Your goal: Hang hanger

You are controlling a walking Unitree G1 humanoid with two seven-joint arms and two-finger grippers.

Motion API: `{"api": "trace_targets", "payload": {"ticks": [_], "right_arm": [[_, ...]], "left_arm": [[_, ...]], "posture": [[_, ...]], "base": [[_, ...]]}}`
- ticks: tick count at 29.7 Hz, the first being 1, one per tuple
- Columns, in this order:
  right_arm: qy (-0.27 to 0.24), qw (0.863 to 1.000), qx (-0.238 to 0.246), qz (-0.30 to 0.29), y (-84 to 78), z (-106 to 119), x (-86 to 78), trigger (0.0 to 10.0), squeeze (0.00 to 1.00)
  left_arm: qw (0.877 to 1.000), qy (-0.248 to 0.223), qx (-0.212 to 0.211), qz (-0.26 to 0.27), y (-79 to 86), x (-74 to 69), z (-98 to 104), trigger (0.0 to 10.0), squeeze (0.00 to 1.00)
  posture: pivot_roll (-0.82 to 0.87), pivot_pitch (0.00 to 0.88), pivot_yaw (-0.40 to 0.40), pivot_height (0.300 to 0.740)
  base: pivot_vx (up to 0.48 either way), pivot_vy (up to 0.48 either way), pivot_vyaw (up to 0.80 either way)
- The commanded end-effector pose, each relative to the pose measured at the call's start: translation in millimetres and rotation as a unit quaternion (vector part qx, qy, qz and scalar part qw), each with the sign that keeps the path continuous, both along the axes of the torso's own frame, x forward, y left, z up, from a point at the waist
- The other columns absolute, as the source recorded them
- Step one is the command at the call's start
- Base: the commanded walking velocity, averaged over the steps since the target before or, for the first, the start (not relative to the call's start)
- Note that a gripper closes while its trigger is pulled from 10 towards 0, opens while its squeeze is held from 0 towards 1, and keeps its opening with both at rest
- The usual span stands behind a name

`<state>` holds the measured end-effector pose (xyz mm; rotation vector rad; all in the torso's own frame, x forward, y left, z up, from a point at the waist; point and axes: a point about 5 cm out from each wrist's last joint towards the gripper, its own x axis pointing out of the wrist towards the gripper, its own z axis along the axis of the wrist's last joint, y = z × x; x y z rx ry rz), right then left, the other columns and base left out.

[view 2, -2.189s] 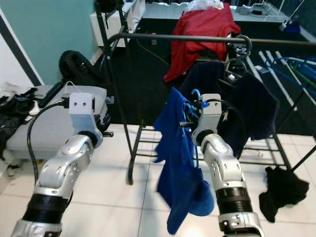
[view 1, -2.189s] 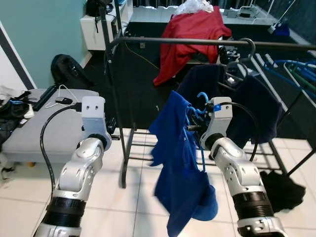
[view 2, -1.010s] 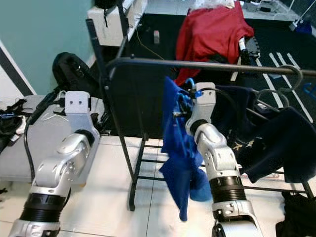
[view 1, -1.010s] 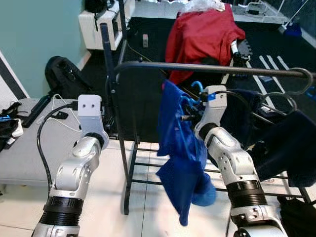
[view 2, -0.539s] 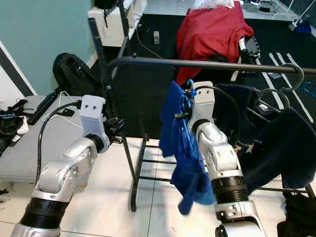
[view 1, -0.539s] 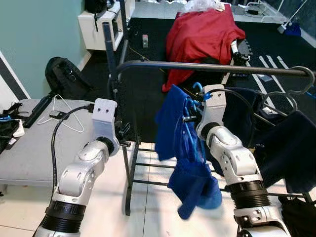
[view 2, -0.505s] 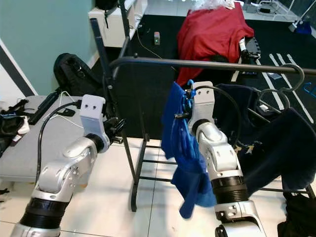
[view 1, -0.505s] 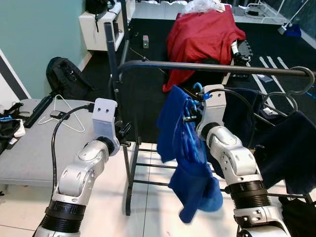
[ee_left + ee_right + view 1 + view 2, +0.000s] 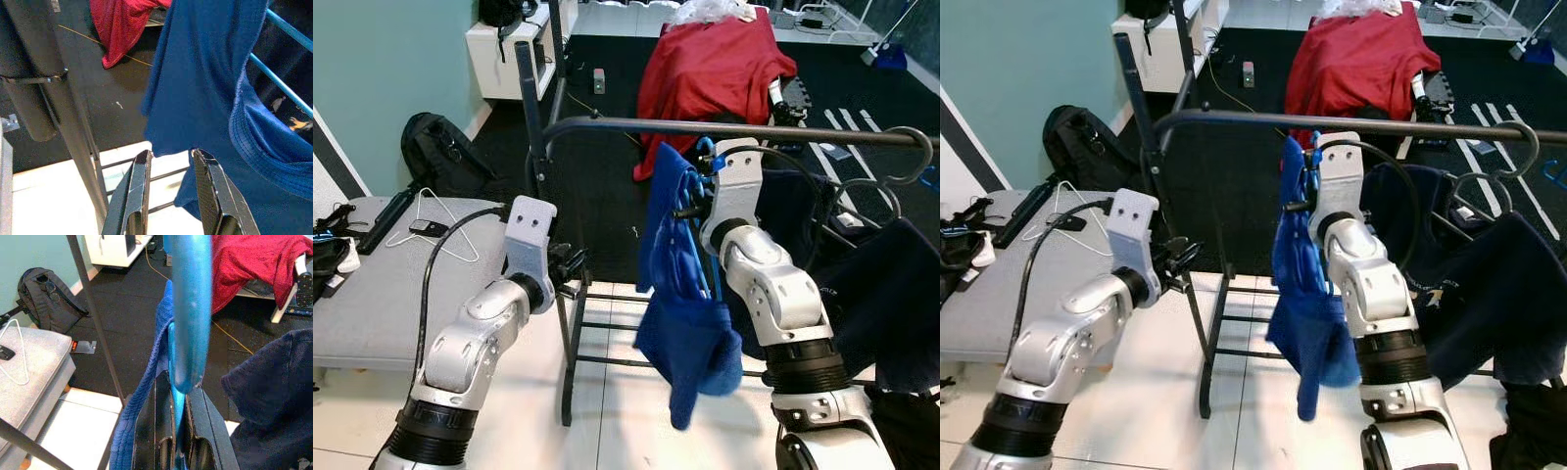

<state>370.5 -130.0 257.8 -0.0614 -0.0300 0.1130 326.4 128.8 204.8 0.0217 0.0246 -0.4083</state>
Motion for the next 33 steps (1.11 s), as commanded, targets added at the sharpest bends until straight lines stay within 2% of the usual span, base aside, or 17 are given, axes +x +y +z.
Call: {"api": "trace_targets", "payload": {"ticks": [1,6,8,14,17,19,28,33], "right_arm": [[-0.031,1.0,0.0,-0.002,2.0,18,-0.2,10.0,0.0],[-0.044,0.999,0.001,-0.002,3.6,28,0.6,10.0,0.0],[-0.052,0.999,0.003,0.01,8.8,36,-0.8,10.0,0.0],[-0.046,0.999,0.002,0.022,17.0,31,-4.7,10.0,0.0],[-0.041,0.999,0.004,0.029,22.8,25,-9.9,10.0,0.0],[-0.042,0.998,0.002,0.039,27.9,26,-16.4,10.0,0.0],[-0.054,0.998,0.008,0.042,31.0,36,-21.2,10.0,0.0],[-0.061,0.998,0.012,0.027,20.9,44,-14.2,10.0,0.0]], "left_arm": [[1.0,0.009,0.006,-0.007,1.5,-3.8,-4,10.0,0.0],[1.0,0.006,0.008,-0.013,1.5,-4.0,-3,10.0,0.0],[0.999,-0.009,0.011,-0.03,0.3,-5.6,2,10.0,0.0],[0.997,-0.034,0.017,-0.068,-4.2,-14.3,4,10.0,0.0],[0.995,-0.07,-0.017,-0.072,-5.4,-18.7,14,10.0,0.0],[0.988,-0.111,-0.046,-0.099,-10.5,-25.5,27,10.0,0.0],[0.982,-0.123,-0.066,-0.128,-18.2,-30.6,31,10.0,0.0],[0.981,-0.123,-0.073,-0.129,-19.1,-29.9,30,10.0,0.0]], "posture": [[-0.04,0.222,0.008,0.74],[-0.03,0.221,0.01,0.74],[-0.04,0.218,0.01,0.74],[-0.04,0.212,0.008,0.74],[-0.04,0.211,0.007,0.74],[-0.04,0.205,0.001,0.74],[-0.05,0.194,-0.001,0.74],[-0.06,0.185,-0.007,0.74]], "base": [[0.0,0.0,0.0],[0.0,0.0,0.0],[0.0,0.0,0.0],[0.0,0.0,0.0],[0.0,0.0,0.0],[0.0,0.0,0.0],[0.0,0.0,0.0],[0.0,0.0,0.0]]}}
